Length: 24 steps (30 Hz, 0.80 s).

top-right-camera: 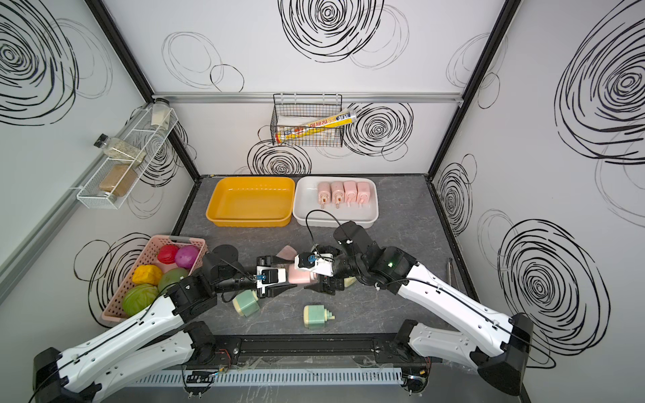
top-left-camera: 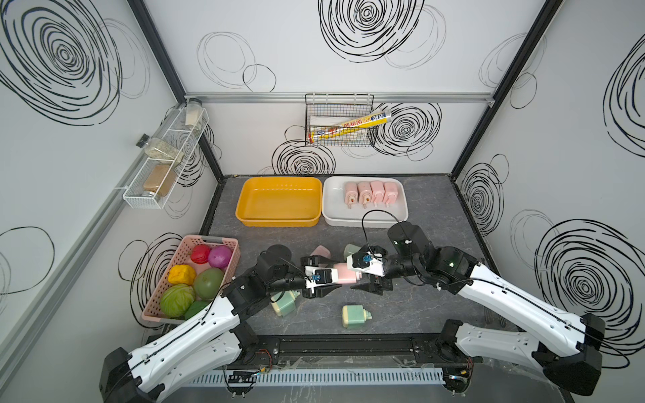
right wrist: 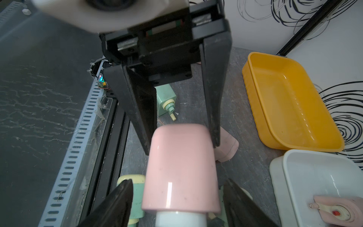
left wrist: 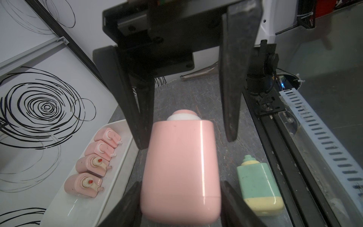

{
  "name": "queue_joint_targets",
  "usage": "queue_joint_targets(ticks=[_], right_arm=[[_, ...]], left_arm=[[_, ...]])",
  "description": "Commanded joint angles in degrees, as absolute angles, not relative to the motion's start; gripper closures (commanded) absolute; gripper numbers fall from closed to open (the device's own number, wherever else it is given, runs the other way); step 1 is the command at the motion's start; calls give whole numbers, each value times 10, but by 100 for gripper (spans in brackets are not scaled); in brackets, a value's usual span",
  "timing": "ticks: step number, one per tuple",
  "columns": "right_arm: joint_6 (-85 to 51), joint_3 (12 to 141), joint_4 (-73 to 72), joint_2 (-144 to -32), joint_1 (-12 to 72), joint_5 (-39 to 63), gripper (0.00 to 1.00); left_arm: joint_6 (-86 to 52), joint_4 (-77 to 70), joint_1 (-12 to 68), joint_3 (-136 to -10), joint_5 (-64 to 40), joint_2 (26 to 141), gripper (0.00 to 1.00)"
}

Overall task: Place the pencil sharpeners by color into the storage box
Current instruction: Pick up the pencil sharpener from the center of the board.

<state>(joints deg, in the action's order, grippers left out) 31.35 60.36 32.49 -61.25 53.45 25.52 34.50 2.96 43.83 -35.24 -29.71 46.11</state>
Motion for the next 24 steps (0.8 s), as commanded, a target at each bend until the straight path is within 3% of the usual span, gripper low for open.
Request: queue_joint_targets(ticks=[1, 12, 19, 24], right_arm=[[313, 616, 309, -618, 539, 267, 28], [313, 613, 307, -624, 539, 260, 38], [323, 607, 303, -622, 539, 261, 75], [334, 601, 299, -617, 537, 248, 95]], left_arm=[[340, -15, 440, -353, -309, 455, 100], [329, -31, 440, -350, -307, 453, 100], [323, -35, 438, -352, -296, 457, 100], [322, -40, 432, -346, -278, 457, 87]])
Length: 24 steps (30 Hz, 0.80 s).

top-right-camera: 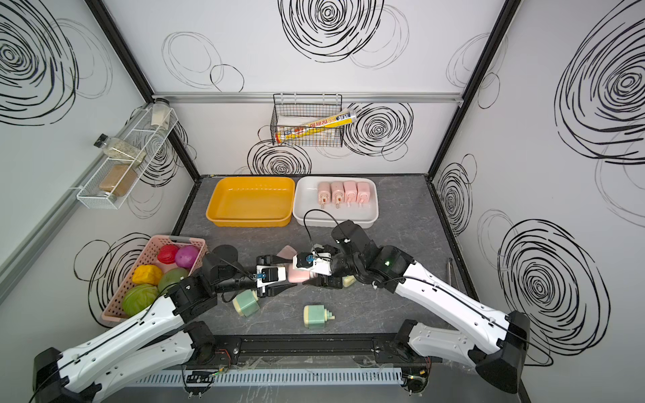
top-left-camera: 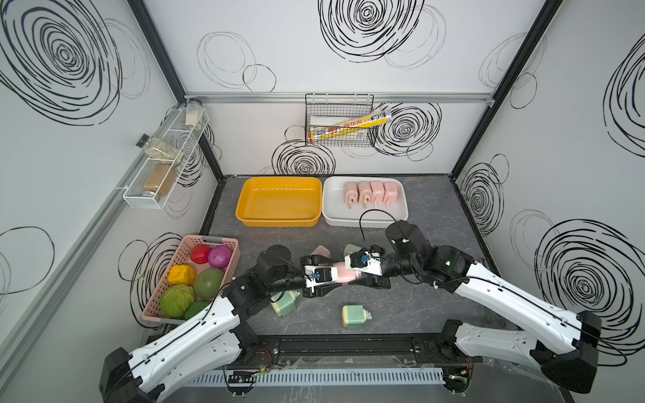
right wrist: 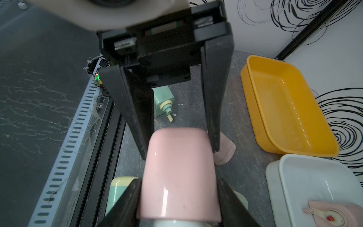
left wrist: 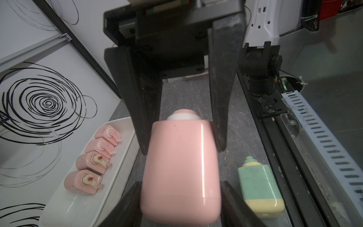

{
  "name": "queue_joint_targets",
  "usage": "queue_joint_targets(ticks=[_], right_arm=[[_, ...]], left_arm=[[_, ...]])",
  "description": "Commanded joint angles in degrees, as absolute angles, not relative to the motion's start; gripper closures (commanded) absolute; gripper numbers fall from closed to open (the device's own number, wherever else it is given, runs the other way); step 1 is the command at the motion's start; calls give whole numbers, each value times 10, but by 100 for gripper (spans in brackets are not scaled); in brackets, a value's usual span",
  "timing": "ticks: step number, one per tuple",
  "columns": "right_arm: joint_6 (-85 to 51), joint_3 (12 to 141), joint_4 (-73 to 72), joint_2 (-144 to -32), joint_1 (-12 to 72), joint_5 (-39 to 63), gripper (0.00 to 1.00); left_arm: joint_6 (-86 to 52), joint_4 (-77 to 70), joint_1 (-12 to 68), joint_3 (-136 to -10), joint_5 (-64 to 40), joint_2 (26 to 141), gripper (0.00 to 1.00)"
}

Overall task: Place the pencil sharpeners by color into the storage box
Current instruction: Pick up the pencil sharpener from the center of the board, then place the pencil sharpener in the storage box.

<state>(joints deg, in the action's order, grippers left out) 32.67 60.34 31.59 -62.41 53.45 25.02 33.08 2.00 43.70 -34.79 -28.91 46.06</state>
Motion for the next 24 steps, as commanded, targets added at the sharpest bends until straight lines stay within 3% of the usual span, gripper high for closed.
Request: queue_joint_targets(ticks=[1, 4, 5, 6, 11, 15, 24], right_arm=[[336, 600, 298, -616, 536, 248, 99], [344, 586, 277, -612, 525, 250, 100], [342, 576, 258, -609, 516, 249, 100], [333, 566, 236, -607, 505, 251, 100], [282, 553, 160, -621, 471, 227, 100], [236, 551, 96, -650, 453, 108, 100], [66, 555, -74, -719, 404, -9, 100]], left_arm=[[320, -42, 431, -346, -274, 458, 83], [309, -64, 421, -334, -248, 456, 50], [300, -82, 415, -323, -224, 454, 12], [291, -108, 405, -310, -196, 450, 1], [239, -237, 348, -243, -118, 422, 1], [196, -322, 328, -215, -13, 419, 1], [65, -323, 257, -254, 118, 489, 1]])
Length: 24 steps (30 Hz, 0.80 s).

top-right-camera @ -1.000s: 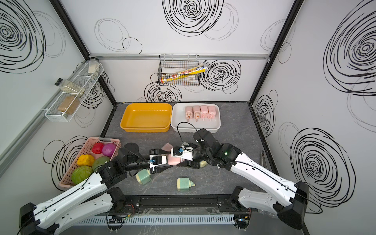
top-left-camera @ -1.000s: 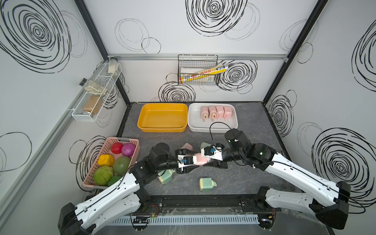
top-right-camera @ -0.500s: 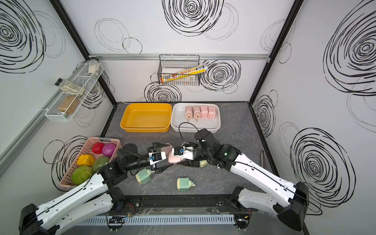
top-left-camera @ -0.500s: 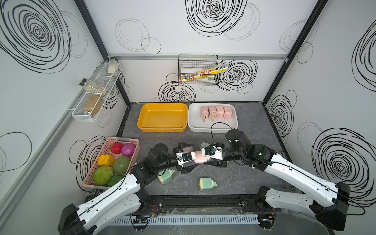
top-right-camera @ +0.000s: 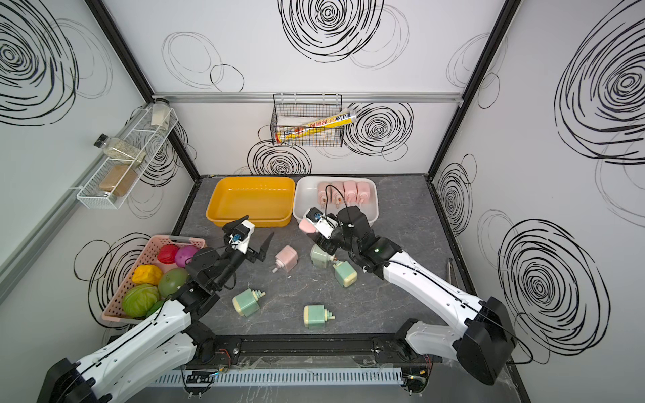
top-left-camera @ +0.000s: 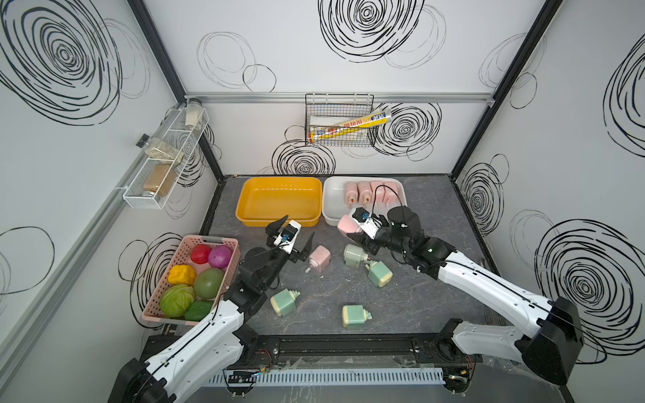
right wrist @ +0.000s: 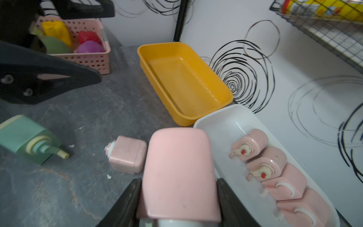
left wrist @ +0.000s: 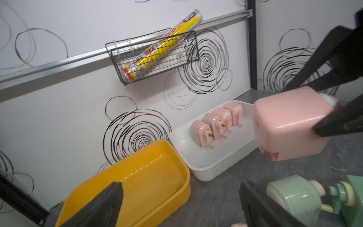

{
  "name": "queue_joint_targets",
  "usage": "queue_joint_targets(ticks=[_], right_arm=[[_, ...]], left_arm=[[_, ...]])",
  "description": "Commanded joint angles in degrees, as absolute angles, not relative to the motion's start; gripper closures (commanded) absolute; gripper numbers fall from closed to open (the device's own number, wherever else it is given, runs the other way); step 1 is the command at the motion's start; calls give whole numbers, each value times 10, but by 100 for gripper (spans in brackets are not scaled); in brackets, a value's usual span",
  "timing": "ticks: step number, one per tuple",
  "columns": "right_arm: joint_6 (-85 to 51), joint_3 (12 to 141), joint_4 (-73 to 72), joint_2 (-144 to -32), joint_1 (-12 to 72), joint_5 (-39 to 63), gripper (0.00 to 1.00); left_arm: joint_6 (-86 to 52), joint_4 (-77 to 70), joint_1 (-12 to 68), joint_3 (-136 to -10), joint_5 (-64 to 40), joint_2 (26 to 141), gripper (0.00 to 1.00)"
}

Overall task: Place the pencil sharpeners by color into the storage box
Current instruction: Place the pencil sharpener in the storage box.

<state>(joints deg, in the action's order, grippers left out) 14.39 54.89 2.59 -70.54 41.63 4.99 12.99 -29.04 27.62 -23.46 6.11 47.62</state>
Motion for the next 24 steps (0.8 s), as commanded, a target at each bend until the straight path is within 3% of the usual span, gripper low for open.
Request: queue_joint_targets(ticks=[1, 10, 24], right_arm=[[51, 562, -81, -733, 399, -19, 100], [-49, 604, -176, -845, 377, -135, 100], [-118, 759, -216, -1058, 359, -179, 100]], left_arm=[[49, -330, 250, -253, 122, 494, 1], [-67, -323, 204, -263, 144, 524, 1], [-163, -229, 200, -304, 143, 584, 1]])
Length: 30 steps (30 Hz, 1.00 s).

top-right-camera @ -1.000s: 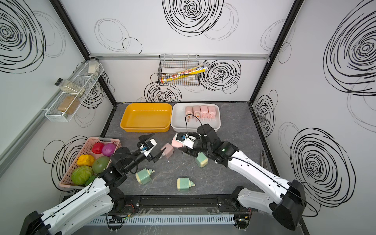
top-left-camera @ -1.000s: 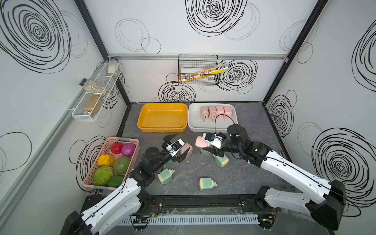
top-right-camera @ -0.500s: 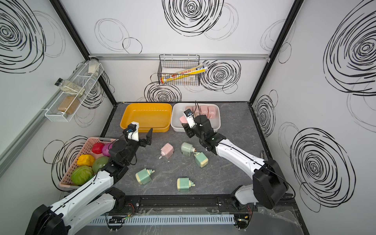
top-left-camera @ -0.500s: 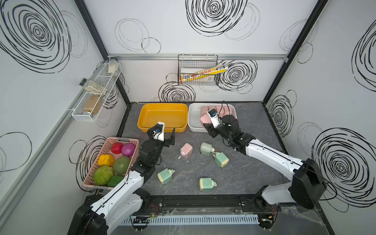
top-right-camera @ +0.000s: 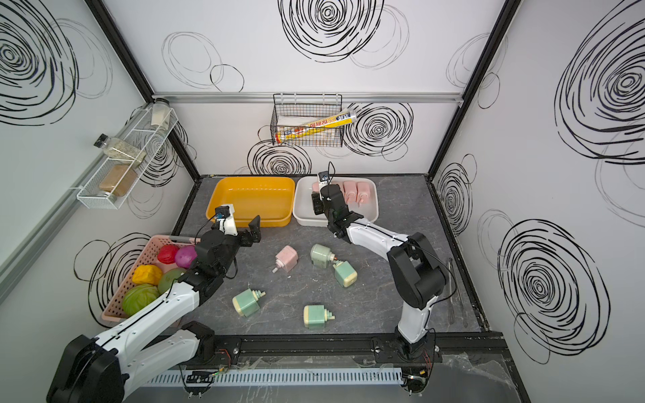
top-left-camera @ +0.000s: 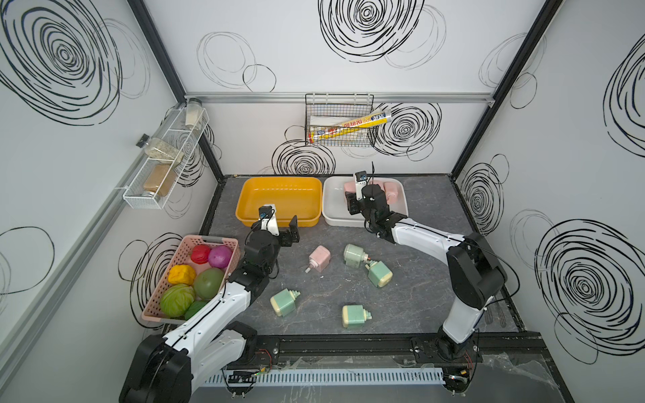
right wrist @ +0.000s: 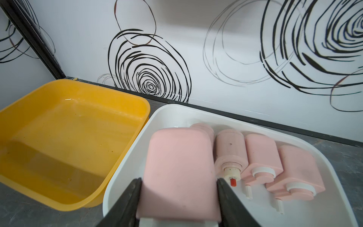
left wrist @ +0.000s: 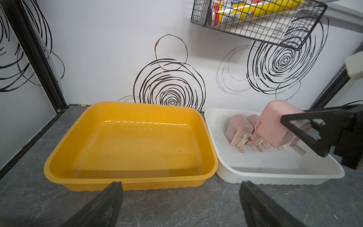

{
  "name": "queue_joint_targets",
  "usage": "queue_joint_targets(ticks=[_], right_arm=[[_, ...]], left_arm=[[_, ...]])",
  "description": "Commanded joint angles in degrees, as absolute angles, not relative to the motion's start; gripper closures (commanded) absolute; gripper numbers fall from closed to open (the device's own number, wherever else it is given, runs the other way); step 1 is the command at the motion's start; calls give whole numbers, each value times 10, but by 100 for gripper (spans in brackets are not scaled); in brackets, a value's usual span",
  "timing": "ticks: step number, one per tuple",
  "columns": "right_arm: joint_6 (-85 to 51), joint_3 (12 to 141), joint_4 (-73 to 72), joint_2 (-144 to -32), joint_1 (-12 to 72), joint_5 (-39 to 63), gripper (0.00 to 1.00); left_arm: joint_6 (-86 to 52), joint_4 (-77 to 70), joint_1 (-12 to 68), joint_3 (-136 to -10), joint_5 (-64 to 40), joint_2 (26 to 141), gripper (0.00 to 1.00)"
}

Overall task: Place the pencil sharpeners by color into the storage box
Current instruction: Place the pencil sharpener in the storage box.

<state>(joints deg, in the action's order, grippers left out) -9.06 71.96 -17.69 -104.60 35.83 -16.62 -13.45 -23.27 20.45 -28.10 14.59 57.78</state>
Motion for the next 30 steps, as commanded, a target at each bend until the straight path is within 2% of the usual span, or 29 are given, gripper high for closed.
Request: queue_joint_targets(ticks=[1, 18, 25, 30], right_arm=[[-127, 773, -211, -1073, 360, -182, 100], [-200, 1049, -115, -1324, 407, -381, 100], [-169, 1133, -82, -1403, 405, -420, 100], [-156, 1155, -66, -1430, 398, -420, 94]], left_arm=[[-167, -223, 200, -307, 143, 588, 1], [-183, -159, 206, -322, 146, 597, 1], [-181, -152, 207, -323, 152, 592, 1], [-181, -148, 207, -325, 153, 596, 1]])
